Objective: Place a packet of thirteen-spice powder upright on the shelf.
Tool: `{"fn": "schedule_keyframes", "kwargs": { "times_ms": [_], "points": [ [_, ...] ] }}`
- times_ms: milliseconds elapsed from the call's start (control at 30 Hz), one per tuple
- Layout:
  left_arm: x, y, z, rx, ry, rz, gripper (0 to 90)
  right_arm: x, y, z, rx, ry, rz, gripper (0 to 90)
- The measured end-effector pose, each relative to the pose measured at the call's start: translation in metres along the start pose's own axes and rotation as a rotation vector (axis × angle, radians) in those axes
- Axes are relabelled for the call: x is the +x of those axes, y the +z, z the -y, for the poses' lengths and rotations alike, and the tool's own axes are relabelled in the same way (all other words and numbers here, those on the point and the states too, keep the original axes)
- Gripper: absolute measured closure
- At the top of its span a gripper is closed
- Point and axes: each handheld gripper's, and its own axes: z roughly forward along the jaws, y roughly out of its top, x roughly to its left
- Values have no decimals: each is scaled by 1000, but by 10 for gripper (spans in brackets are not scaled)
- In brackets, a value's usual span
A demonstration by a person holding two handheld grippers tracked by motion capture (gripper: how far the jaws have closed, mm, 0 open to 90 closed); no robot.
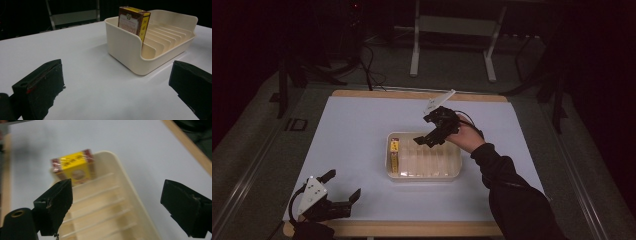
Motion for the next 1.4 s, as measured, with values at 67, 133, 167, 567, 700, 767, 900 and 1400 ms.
{"fn": "schedule_keyframes", "kwargs": {
  "times_ms": [67, 133, 167, 567, 700, 767, 900, 1400],
  "points": [
    [0, 0, 0, -1, -1, 0, 0, -3, -5, 4, -16, 25, 21, 108],
    [0, 0, 0, 2, 1, 0, 0, -5, -11, 7, -23, 58, 56, 108],
    [0, 0, 0, 1, 0, 0, 0, -7, -13, 10, -34, 74, 60, 108],
    [0, 1, 0, 4, 0, 0, 0, -13, -34, 33, -96, 173, 156, 108],
    [0, 0, 0, 3, 0, -2, 0, -13, -39, 39, -98, 188, 198, 108],
    [0, 0, 0, 4, 0, -2, 0, -12, -41, 43, -99, 194, 218, 108],
    [0, 0, 0, 5, 0, -1, 0, -10, -46, 49, -102, 196, 257, 108],
    [0, 0, 0, 6, 2, -3, 0, -5, -71, 88, -186, 315, 384, 108]
  ]
}}
